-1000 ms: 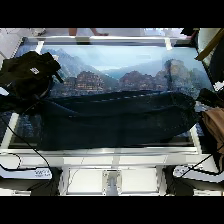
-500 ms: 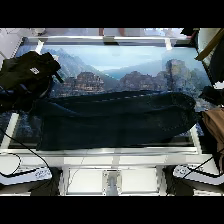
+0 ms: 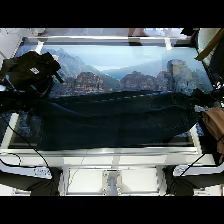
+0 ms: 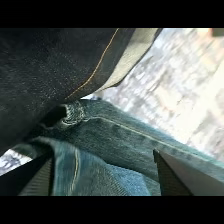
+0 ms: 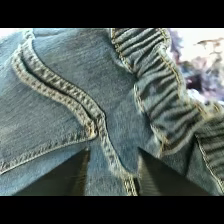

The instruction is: Fold the clothes and pants, and hang the long-sleeved shirts on hangers.

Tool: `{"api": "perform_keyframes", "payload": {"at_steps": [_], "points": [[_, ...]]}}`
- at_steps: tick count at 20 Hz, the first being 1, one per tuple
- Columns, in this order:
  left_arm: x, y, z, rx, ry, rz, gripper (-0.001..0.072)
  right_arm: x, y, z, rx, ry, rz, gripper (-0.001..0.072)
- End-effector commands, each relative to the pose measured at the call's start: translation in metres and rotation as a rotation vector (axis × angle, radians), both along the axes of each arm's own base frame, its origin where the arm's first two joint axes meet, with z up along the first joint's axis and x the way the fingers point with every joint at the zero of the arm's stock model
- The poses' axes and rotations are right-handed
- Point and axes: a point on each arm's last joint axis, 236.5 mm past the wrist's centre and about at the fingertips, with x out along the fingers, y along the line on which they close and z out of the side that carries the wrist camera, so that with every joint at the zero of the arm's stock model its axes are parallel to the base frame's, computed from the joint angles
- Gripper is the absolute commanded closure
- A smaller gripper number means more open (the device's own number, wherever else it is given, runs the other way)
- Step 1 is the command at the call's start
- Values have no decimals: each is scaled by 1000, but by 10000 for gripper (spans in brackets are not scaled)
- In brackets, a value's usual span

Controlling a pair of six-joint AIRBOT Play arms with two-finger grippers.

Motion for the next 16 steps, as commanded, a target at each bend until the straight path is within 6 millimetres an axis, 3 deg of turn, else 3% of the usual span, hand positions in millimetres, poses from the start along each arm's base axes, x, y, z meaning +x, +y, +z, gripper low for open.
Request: {"api": "perform_keyframes", "payload": {"at_steps": [1,5,9,13,14,16], "points": [[-2,-8,-20,-7,47,-34,2,4,2,-16,25,10,3,267],[0,4,4,6,3,16,68,14,11,6,31,-75,58,268],[-19,28,68,83,-86,14,68,-10,-2,32,-39,-59,73,268],[-82,73,138,238,-112,93,68,-51,-25,79,-108,-124,5,268],[-107,79,145,268,-92,121,68,-68,-27,84,-112,-140,-24,268],[-152,85,142,289,-55,209,67,-96,-20,82,-63,-206,-97,268]]}}
